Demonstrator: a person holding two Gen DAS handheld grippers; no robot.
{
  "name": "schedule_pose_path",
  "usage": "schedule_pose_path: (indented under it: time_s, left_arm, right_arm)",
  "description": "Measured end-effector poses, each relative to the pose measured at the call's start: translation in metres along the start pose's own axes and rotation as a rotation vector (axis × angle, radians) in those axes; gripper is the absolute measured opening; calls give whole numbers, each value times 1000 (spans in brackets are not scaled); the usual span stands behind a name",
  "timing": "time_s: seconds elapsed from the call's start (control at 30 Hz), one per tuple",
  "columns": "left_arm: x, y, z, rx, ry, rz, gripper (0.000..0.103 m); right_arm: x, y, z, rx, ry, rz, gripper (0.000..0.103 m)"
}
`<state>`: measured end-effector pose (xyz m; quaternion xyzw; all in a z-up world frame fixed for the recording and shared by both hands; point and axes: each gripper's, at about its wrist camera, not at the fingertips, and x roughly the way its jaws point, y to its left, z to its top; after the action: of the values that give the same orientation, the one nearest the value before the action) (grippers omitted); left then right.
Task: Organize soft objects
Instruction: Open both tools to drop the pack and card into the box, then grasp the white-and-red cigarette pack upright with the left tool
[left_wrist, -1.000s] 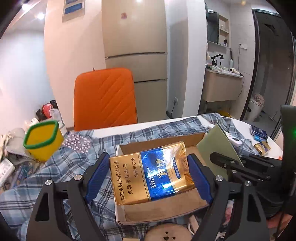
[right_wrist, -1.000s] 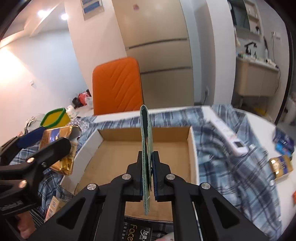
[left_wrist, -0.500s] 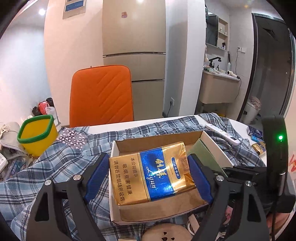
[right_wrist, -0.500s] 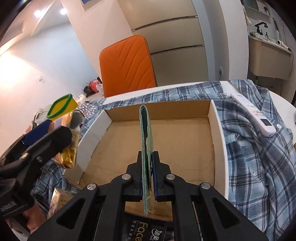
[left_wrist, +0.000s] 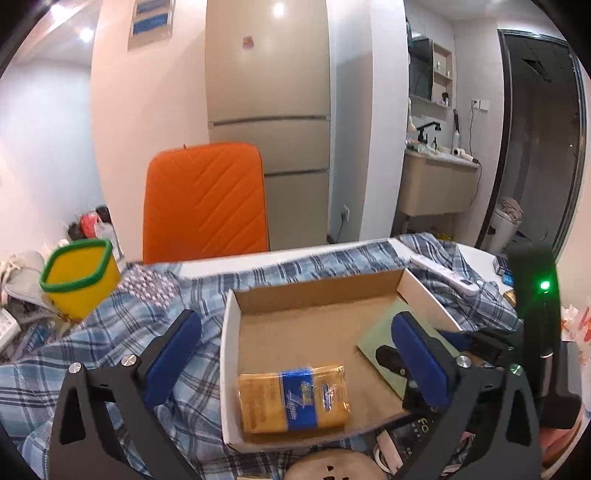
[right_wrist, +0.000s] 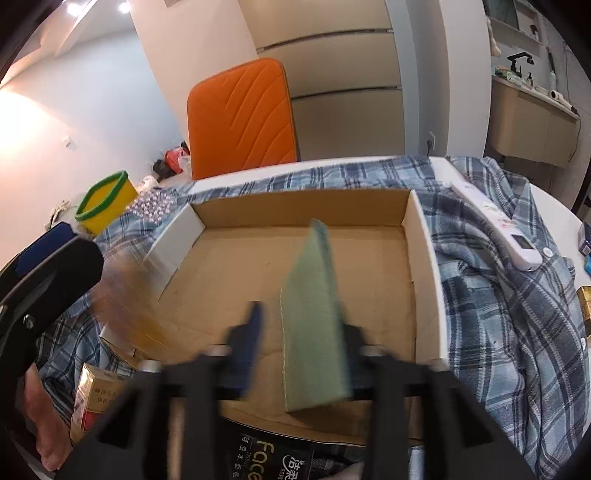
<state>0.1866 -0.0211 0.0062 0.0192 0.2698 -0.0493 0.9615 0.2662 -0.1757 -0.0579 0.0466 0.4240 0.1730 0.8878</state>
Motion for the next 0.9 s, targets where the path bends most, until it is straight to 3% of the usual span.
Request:
schedule_pose_path:
  time_s: [0.03, 0.43, 0.57, 0.77, 0.9]
  left_arm:
    - [-2, -1, 1, 4, -12, 6, 103]
    - [-59, 1, 12, 19, -155, 40, 103]
    - [-87, 7, 11, 0, -174, 49, 103]
    - [-130, 10, -1, 26, -241, 68, 103]
    - [-138, 15, -15, 3, -225, 39, 103]
  right_arm:
    - [-5, 0, 0, -2, -28, -8, 68]
    - [-66, 5, 8, -40, -195, -102, 70]
    - [-101, 17, 6, -55, -267, -85, 88]
    - [-142, 31, -12, -38, -338, -78, 88]
    - [-156, 36, -24, -39, -375, -94, 88]
